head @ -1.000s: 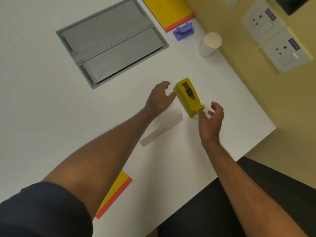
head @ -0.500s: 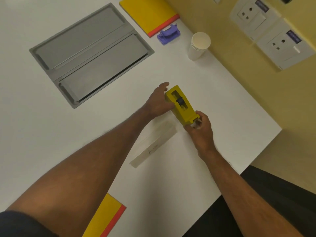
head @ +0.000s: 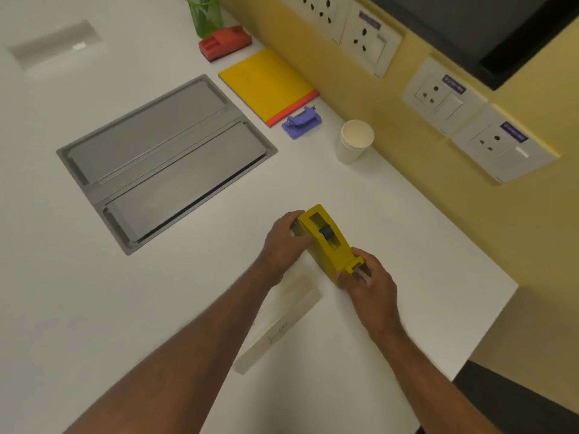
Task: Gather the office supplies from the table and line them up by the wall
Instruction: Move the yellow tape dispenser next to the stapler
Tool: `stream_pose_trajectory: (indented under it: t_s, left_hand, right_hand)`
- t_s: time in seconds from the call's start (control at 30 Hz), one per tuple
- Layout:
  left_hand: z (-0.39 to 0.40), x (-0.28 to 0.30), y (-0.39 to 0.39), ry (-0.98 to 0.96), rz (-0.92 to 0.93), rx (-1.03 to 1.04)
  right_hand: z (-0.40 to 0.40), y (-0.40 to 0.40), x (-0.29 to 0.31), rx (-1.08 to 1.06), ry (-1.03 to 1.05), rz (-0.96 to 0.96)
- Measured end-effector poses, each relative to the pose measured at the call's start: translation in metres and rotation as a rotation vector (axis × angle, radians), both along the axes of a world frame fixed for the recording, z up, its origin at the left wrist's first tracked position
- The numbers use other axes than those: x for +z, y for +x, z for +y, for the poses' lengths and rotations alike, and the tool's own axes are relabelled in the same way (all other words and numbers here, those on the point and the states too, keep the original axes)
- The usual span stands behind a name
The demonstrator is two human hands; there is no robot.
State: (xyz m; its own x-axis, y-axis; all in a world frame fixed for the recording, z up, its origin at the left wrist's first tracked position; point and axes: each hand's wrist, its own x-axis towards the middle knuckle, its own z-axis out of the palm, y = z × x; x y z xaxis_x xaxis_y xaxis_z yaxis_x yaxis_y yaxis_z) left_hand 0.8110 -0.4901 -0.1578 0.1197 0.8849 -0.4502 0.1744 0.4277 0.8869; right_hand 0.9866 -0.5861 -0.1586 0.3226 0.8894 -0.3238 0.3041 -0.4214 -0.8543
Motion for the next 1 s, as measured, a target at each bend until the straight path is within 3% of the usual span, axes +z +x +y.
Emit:
stream_pose_trajectory:
  t_s: [0.3, 0.63, 0.8, 1.0]
  left_hand:
    - [0.019, 0.012, 0.001, -0.321, -0.274, 0.422]
    - [0.074, 0.021, -0.008, -0.338, -0.278, 0.288]
    - [0.109, 0.024, -0.018, -0.303, -0.201, 0.16]
    - [0.138, 0.017, -0.027, -0.323, -0.165, -0.017]
  right_hand:
    - [0.041, -0.039, 0.014, -0.066, 0.047, -0.015]
    - [0.098, -0.076, 0.017, -0.161, 0.026, 0.048]
    - [0.111, -0.072, 0.015, -0.063, -0.036, 0.312]
    - [0.141, -0.064, 0.011, -0.259, -0.068, 0.517]
